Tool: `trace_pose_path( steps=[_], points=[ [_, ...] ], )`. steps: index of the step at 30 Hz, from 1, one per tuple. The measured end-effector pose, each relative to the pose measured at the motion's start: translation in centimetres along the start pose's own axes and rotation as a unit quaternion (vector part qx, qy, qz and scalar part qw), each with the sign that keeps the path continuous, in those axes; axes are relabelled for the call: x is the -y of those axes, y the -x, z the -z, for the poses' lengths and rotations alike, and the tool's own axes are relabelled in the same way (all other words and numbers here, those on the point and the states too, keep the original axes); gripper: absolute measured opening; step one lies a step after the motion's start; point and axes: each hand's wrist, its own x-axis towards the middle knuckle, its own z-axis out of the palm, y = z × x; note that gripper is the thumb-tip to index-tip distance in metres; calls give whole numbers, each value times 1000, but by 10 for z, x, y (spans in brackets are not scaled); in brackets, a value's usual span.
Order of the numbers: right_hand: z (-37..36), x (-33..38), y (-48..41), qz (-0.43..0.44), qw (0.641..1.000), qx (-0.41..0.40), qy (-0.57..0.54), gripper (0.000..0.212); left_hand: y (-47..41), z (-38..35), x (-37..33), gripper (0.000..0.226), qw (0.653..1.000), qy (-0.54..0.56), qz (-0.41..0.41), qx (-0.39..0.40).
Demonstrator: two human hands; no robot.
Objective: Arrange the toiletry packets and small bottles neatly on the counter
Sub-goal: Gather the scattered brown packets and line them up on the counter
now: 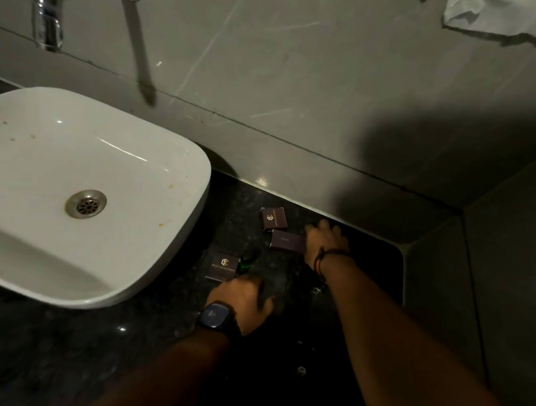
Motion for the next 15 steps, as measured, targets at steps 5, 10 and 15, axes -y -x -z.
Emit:
trace_pose_path(
  steps=[5,10,15],
  points=[
    [-4,3,-10,43,998,18,29,50,-14,2,0,36,1000,-11,0,0],
    [5,-3,-3,55,997,-17,58,56,-17,9,-3,35,1000,-12,-4,-10],
    [12,-8,23,80,990,-90,79,48,0,16,7,36,999,-16,-17,-37]
  ],
)
